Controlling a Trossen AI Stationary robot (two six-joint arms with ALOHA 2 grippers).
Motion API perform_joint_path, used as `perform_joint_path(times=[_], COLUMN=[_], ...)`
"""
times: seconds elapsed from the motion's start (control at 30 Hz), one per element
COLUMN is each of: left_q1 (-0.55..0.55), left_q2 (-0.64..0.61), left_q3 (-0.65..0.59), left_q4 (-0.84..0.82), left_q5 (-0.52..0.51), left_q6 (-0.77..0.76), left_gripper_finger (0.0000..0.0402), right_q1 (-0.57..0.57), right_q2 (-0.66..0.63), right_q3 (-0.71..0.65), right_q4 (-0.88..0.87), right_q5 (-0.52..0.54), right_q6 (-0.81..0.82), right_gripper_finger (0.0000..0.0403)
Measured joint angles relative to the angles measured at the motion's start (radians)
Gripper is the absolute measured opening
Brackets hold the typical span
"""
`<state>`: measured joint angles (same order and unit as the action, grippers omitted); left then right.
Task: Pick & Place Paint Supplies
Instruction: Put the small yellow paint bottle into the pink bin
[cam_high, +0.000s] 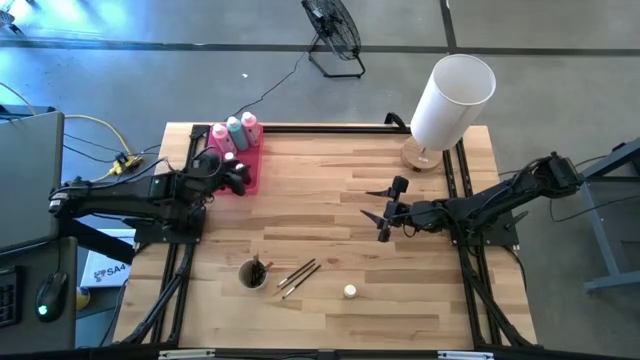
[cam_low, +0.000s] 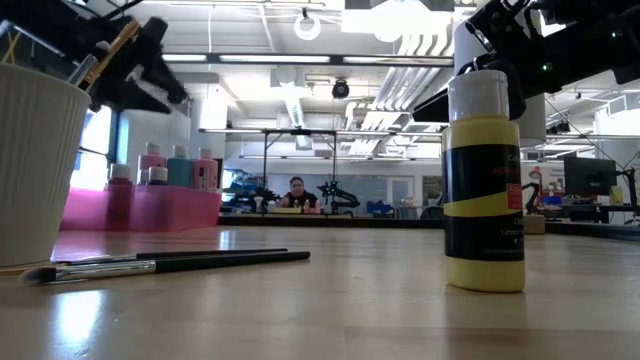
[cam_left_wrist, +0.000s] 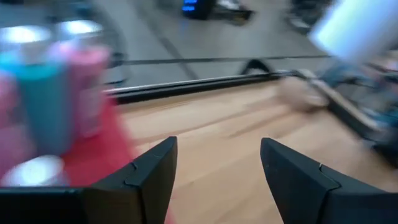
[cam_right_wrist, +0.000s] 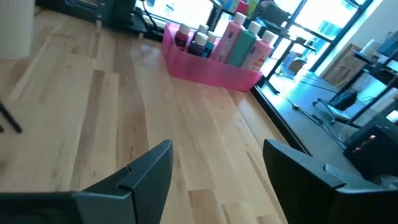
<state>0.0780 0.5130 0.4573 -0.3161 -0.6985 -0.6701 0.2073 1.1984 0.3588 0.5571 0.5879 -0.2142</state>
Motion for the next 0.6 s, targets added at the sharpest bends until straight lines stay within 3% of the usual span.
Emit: perform_joint_path(times=[0.2, 0.33, 0.6], left_q1=[-0.009, -0.056, -0.194], left_q2=[0.126, 0.18, 0.19], left_q3=[-0.001, -0.001, -0.002], left_q4=[0.354, 0.461, 0.476], left_q5=[0.198, 0.187, 0.143], left_q6=[0.242, 0.337, 0.359], left_gripper_finger=[0.0228, 0.0228, 0.0228], right_q1=[0.017, 0.049, 0.109], right_q2=[0.0, 0.0, 0.0], right_q3=[0.0, 0.0, 0.0], right_q4=[0.0, 0.0, -0.034], right_q5=[-0.057, -0.067, -0.059], right_q6=[0.002, 0.001, 0.016], right_gripper_finger=[0.0245, 0.0245, 0.0243])
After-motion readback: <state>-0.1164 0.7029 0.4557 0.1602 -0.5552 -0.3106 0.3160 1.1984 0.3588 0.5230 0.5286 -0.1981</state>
